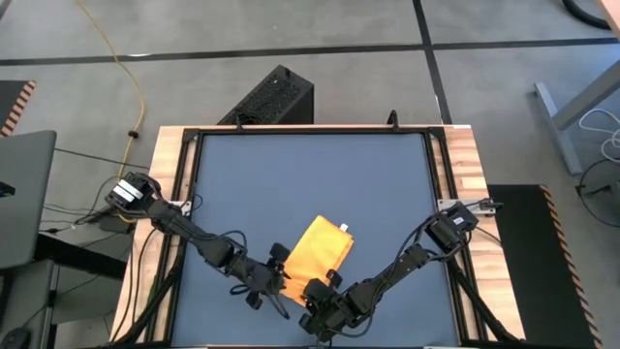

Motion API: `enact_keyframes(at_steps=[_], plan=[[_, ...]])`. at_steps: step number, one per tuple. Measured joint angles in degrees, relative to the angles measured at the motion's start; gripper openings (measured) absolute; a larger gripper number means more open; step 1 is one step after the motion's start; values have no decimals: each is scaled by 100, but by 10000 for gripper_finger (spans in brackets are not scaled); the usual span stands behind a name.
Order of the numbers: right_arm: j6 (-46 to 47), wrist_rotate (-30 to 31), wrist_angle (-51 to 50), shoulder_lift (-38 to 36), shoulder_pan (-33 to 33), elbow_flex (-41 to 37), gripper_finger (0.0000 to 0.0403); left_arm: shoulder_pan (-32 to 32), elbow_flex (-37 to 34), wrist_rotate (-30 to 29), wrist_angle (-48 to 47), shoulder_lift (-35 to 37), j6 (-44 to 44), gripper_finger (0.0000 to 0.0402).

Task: Roll towel
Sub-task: Roll the orange microfiber cloth

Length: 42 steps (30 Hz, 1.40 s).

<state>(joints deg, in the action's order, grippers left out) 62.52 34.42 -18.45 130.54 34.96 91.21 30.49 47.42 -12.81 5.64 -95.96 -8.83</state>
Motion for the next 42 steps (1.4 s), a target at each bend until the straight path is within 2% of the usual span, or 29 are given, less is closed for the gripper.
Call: enact_keyframes(at_steps=[10,16,23,27,31,38,42], plan=[[240,17,84,2,0,-2,87,-152,2,327,243,-638,394,121],[390,20,45,-17,74,1,87,-276,7,502,456,-717,346,109],[297,82,-147,-162,233,-2,87,-780,11,2024,483,-721,666,12],[159,89,-241,-240,270,-2,87,-1186,9,3215,437,-728,1125,8],[-227,27,-268,-267,296,97,87,-1533,9,4001,193,-728,1429,4],[-1436,79,-195,-281,291,583,87,-1813,9,4294,-301,-728,1662,4],[-2080,-106,72,-282,137,617,87,-1872,9,4305,-314,-728,1938,4]])
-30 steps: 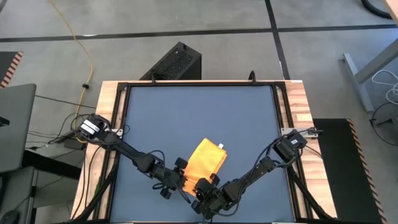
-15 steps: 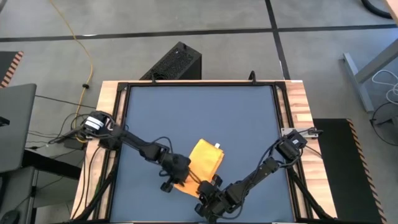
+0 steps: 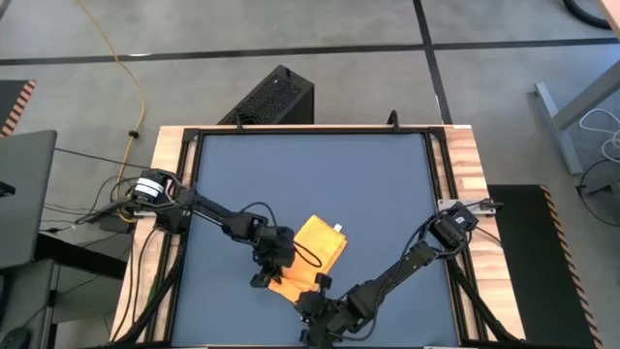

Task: Roll towel
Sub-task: Roll the orange microfiber cloth

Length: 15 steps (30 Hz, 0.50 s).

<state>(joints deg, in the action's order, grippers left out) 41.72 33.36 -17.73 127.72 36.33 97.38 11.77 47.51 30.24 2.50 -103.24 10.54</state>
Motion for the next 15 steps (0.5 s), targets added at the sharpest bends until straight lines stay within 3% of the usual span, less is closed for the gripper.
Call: enact_keyframes(at_steps=[9,15], plan=[[-313,-440,346,208,-418,-37,87,-26,-1,347,-101,0,1011,4],[-52,-482,360,472,-478,-39,87,34,-2,400,-154,0,278,32]])
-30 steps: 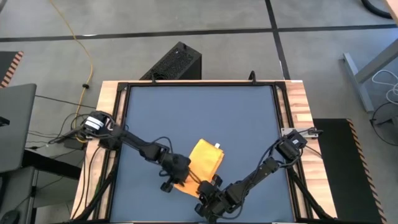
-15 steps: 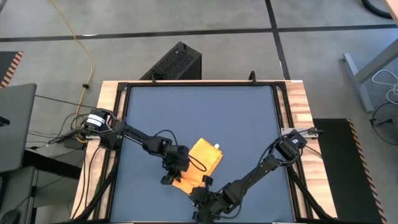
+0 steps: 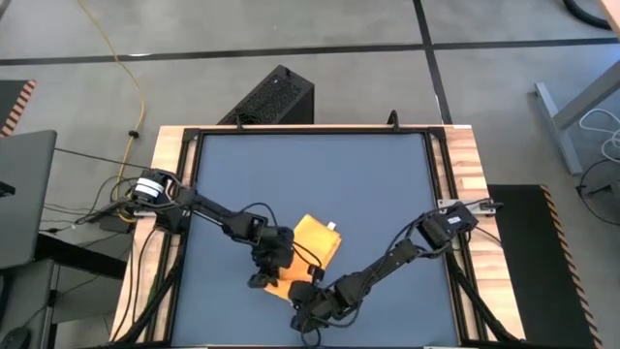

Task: Roll towel
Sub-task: Roll the orange microfiber cloth

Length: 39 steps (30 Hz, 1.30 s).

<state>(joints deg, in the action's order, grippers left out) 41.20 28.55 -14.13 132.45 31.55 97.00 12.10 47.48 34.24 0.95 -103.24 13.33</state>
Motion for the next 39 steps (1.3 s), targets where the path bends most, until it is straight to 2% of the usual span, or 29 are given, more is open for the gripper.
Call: enact_keyframes(at_steps=[6,10,16,22,24,27,31,35,37,39], plan=[[928,52,-172,4,0,-82,87,-31,0,461,-41,11,-689,104],[1218,132,-124,3,32,-96,87,-161,44,449,-495,89,-1143,135],[1236,167,-53,4,68,-106,87,-359,57,112,-1029,675,-1995,145],[1277,163,-53,4,66,-106,87,-318,-163,-252,-1025,1599,-2119,143],[1277,163,-50,4,65,-108,87,-120,-443,-650,-739,1905,-1928,139],[1279,159,-46,4,46,-108,87,549,-1089,-1517,468,2146,-1673,133],[1255,156,-40,4,16,-108,87,1639,-1696,-3232,1912,2001,-1803,130],[1253,108,-27,4,-20,-108,87,2473,-1714,-4734,2082,1878,-2655,135],[1257,110,-28,4,-20,-108,87,2762,-1660,-5058,2074,1873,-3045,144],[1269,110,-28,4,-20,-108,87,2919,-1635,-5091,2048,1875,-3360,154]])
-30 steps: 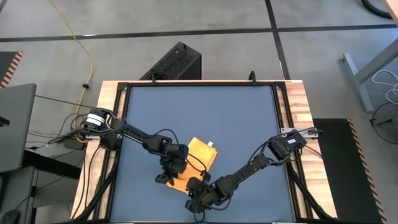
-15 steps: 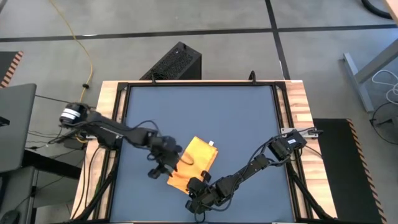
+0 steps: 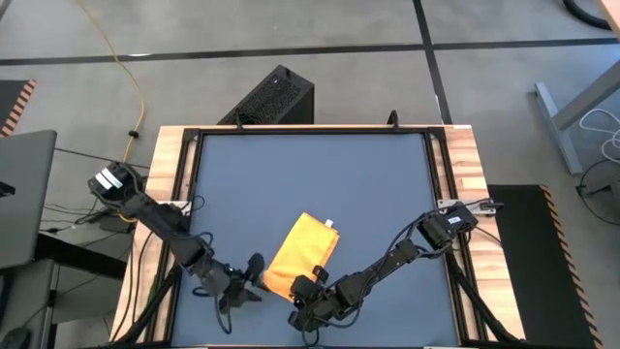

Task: Roll towel
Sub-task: Roll the orange microfiber cloth

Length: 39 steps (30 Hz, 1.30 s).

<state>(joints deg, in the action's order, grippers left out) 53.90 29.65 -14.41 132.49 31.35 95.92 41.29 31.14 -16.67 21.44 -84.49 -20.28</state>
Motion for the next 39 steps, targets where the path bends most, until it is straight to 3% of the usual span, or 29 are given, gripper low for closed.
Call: enact_keyframes(at_steps=[8,16,21,25,29,36,39], plan=[[197,-2,13,0,-9,-2,87,-83,-7,7,-672,0,-397,194],[331,-3,17,0,-27,-2,87,-309,-4,466,-578,-347,-797,195],[377,-84,41,0,-64,-2,87,-451,1,-59,-239,-795,-1047,190],[458,-117,35,0,-61,-2,87,-559,4,-85,-251,-835,-904,186],[460,-123,27,-7,-61,-2,87,-658,4,-106,-380,-837,-820,151],[167,-155,-72,-144,-38,-8,87,-834,4,29,-539,-841,-621,17],[9,-153,-88,-278,-24,-11,87,-862,4,90,-529,-793,-532,8]])
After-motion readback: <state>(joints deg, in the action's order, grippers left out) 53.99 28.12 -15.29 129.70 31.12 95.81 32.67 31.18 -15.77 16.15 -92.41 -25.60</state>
